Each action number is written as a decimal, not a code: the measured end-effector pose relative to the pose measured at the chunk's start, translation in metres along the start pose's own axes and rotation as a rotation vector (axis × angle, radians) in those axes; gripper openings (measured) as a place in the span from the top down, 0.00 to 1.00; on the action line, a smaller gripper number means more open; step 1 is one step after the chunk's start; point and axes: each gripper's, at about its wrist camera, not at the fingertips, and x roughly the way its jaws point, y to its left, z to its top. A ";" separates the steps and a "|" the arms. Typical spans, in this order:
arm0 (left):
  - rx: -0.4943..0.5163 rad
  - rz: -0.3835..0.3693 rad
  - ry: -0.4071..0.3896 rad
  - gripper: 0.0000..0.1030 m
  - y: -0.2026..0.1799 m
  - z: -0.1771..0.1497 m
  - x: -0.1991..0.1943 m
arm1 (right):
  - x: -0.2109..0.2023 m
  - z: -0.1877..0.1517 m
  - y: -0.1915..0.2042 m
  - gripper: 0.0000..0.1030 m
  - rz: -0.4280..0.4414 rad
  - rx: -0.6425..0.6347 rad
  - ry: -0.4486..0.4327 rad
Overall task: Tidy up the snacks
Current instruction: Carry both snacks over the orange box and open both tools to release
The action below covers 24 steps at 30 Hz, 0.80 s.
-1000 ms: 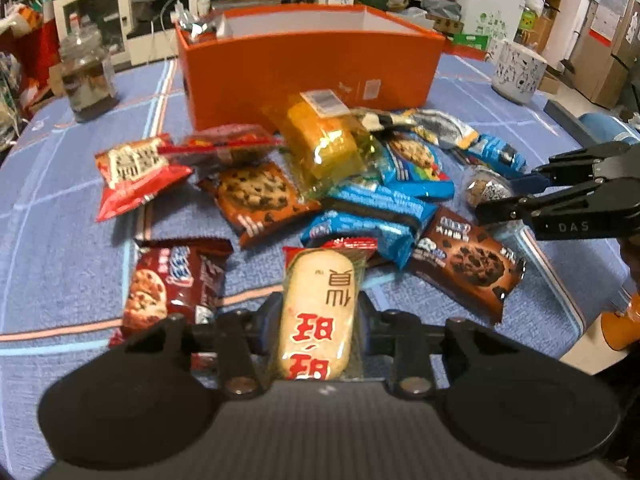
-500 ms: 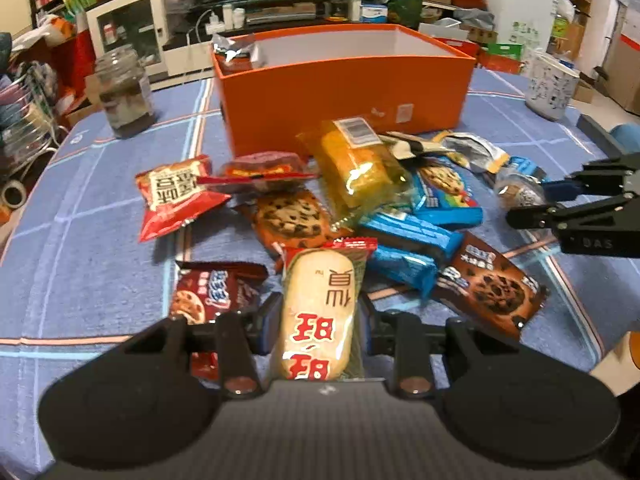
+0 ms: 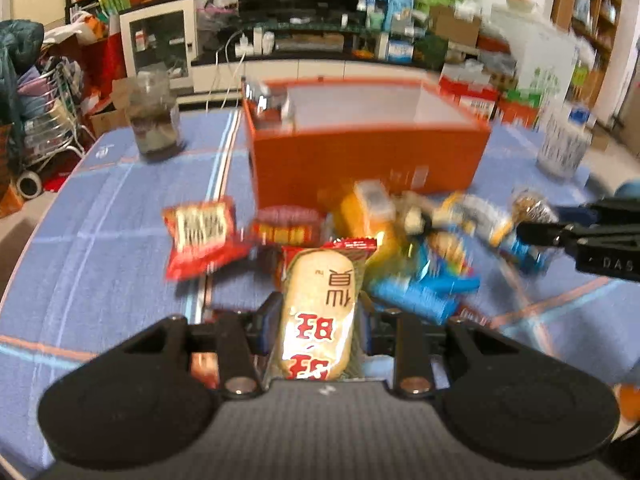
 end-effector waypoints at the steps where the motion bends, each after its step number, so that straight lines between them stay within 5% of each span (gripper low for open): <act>1: -0.008 0.004 -0.015 0.71 0.001 0.010 0.000 | -0.002 0.009 -0.005 0.81 0.011 0.020 -0.017; 6: -0.020 0.025 -0.093 0.71 0.000 0.085 0.019 | 0.014 0.070 -0.029 0.81 -0.006 0.075 -0.087; 10: -0.053 0.072 -0.111 0.71 0.001 0.149 0.069 | 0.052 0.131 -0.042 0.81 -0.041 0.077 -0.118; 13: -0.101 0.062 -0.074 0.69 0.010 0.167 0.091 | 0.083 0.160 -0.046 0.74 -0.070 0.061 -0.082; 14: -0.125 0.053 -0.086 0.66 0.015 0.164 0.083 | 0.082 0.164 -0.048 0.71 -0.078 0.068 -0.089; 15: -0.130 0.029 -0.116 0.40 0.020 0.158 0.070 | 0.073 0.164 -0.049 0.67 -0.078 0.071 -0.112; 17: -0.124 0.029 -0.188 0.14 0.028 0.134 0.037 | 0.046 0.153 -0.055 0.52 -0.065 0.072 -0.183; 19: -0.105 0.079 -0.229 0.10 0.035 0.105 0.009 | 0.011 0.126 -0.060 0.34 -0.085 0.086 -0.250; 24: -0.170 0.185 -0.253 0.10 0.067 0.029 -0.037 | -0.046 0.041 -0.072 0.34 -0.118 0.183 -0.269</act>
